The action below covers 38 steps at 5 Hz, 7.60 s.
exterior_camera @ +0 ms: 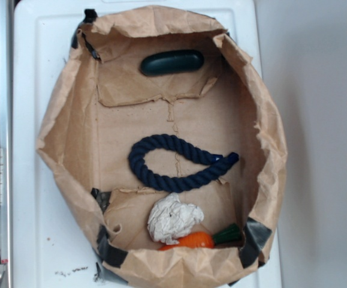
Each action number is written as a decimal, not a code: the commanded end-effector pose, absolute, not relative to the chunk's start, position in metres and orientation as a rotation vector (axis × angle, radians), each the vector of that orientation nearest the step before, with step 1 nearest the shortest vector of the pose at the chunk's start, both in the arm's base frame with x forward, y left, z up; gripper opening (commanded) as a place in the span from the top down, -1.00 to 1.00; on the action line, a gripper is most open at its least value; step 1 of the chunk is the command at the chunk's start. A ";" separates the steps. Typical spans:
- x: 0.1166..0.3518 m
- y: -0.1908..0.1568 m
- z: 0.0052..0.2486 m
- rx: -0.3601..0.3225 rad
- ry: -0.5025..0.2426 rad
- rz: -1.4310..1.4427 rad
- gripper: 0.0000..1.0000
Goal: Grab the plastic pickle.
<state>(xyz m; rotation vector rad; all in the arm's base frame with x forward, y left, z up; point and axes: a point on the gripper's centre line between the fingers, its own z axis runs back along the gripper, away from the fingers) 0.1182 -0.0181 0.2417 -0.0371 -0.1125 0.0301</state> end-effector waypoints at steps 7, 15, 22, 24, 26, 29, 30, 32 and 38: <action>0.292 0.024 0.194 -0.088 -0.371 -0.128 -1.00; 0.316 0.043 0.166 0.025 -0.396 -0.213 -1.00; 0.313 0.118 0.106 0.238 -0.309 0.087 -1.00; 0.318 0.111 0.088 0.059 -0.240 0.018 -1.00; 0.329 0.106 0.093 -0.091 -0.260 0.065 -1.00; 0.257 0.081 0.127 -0.010 -0.604 -0.023 -1.00; 0.271 0.090 0.118 0.034 -0.588 0.047 -1.00; 0.294 0.099 0.113 0.115 -0.534 0.149 -1.00; 0.291 0.108 0.087 0.197 -0.481 0.125 -1.00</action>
